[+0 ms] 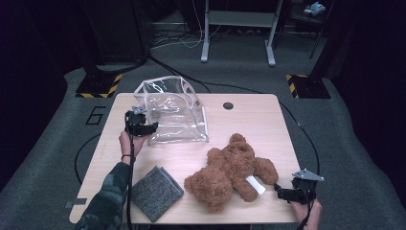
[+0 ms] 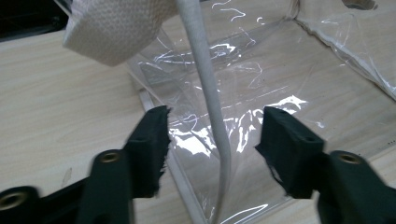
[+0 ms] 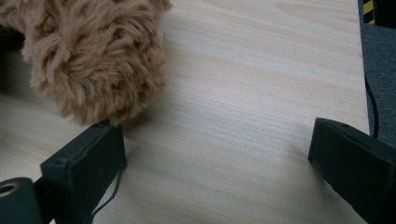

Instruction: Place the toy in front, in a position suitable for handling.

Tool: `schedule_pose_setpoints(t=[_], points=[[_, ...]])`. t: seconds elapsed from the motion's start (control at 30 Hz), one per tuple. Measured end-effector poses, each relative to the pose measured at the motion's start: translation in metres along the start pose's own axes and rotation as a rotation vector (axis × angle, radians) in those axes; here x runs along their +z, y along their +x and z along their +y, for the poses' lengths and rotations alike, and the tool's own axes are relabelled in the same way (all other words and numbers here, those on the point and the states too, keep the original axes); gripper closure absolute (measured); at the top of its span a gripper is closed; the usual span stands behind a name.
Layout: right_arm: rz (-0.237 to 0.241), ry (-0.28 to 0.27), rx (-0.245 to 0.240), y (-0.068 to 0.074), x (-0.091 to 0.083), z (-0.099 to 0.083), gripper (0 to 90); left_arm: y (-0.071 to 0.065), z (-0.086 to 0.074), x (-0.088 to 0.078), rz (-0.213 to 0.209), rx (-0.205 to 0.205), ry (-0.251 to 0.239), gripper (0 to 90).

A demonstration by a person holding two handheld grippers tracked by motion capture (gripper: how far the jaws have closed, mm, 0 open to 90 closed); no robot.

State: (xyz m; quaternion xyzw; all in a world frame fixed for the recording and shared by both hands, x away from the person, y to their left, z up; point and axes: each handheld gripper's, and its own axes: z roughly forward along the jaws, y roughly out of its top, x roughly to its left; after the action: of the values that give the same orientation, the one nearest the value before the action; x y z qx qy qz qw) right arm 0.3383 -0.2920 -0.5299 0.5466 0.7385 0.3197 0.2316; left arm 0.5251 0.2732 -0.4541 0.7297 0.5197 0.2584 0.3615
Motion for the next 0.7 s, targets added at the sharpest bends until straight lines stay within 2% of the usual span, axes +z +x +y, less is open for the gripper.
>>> schedule_pose_setpoints(t=[0.03,0.07,0.17,0.27,0.37,0.4,0.47,0.6,0.7], points=[[0.000,0.000,0.000,0.0000,0.0000,0.0000,3.3,-0.0002,0.0001,0.0005,0.008,-0.007,-0.006,50.3],[0.000,-0.001,-0.001,0.0000,0.0000,0.0000,3.3,0.0003,-0.0001,0.0011,0.003,-0.010,-0.006,62.8],[0.000,0.000,0.000,0.0002,-0.0001,0.0000,3.4,0.0020,-0.0020,0.0064,-0.021,-0.017,0.005,74.7],[0.000,-0.001,0.001,0.0002,-0.0001,-0.0001,3.4,0.0060,-0.0034,0.0076,-0.052,-0.075,-0.013,83.4],[0.000,-0.001,0.000,0.0001,-0.0001,0.0000,3.5,0.0088,-0.0043,0.0081,-0.062,-0.080,-0.023,86.1],[-0.003,-0.001,0.002,0.0004,-0.0002,-0.0001,3.8,0.0073,-0.0038,0.0080,-0.052,-0.061,-0.023,86.5],[-0.005,-0.002,0.002,0.0005,-0.0002,-0.0001,3.9,0.0072,-0.0041,0.0076,-0.048,-0.056,-0.024,86.8],[-0.010,-0.002,0.005,0.0007,-0.0003,-0.0002,4.0,0.0082,-0.0050,0.0068,-0.046,-0.065,-0.025,86.9],[-0.011,-0.002,0.005,0.0006,-0.0003,-0.0002,4.0,0.0096,-0.0048,0.0066,-0.029,-0.064,-0.027,86.9]])
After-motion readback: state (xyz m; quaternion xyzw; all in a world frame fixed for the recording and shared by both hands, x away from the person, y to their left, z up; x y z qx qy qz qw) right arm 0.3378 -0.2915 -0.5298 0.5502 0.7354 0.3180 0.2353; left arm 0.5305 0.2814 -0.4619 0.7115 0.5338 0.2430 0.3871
